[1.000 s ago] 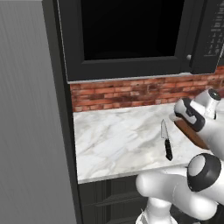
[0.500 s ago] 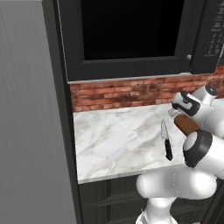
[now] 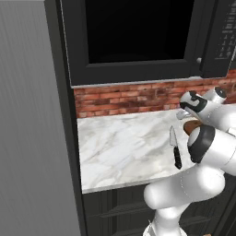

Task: Move the cutting board and knife to the sink. Then move spray from the cabinet to the counter.

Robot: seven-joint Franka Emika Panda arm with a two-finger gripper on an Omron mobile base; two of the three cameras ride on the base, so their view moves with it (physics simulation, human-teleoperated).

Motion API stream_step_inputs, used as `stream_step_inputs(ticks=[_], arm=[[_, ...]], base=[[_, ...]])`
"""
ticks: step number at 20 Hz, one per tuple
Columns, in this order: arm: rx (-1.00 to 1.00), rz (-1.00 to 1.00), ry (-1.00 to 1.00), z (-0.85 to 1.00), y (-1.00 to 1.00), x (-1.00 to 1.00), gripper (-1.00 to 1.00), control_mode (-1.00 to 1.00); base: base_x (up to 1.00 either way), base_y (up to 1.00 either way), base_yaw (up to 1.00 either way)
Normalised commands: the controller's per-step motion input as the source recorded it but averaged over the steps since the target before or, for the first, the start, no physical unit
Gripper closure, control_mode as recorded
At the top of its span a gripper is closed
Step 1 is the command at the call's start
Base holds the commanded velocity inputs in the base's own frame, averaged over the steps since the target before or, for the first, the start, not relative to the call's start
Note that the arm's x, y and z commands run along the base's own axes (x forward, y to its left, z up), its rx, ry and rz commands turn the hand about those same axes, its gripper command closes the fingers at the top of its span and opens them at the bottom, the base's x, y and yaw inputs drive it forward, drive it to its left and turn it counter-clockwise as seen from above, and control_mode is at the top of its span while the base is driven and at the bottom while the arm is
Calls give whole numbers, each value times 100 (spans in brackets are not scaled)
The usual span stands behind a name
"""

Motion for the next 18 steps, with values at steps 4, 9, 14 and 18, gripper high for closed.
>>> stream_step_inputs(ticks=[4, 9, 14, 18], arm=[[0, 1, 0, -4, -11, 27, -100, -100], [0, 0, 0, -1, -21, 34, -100, -100], [0, 0, 0, 0, -1, 5, -100, -100], [0, 0, 0, -2, -4, 0, -100, -100]], base=[[0, 0, 0], [0, 0, 0], [0, 0, 0], [0, 0, 0]])
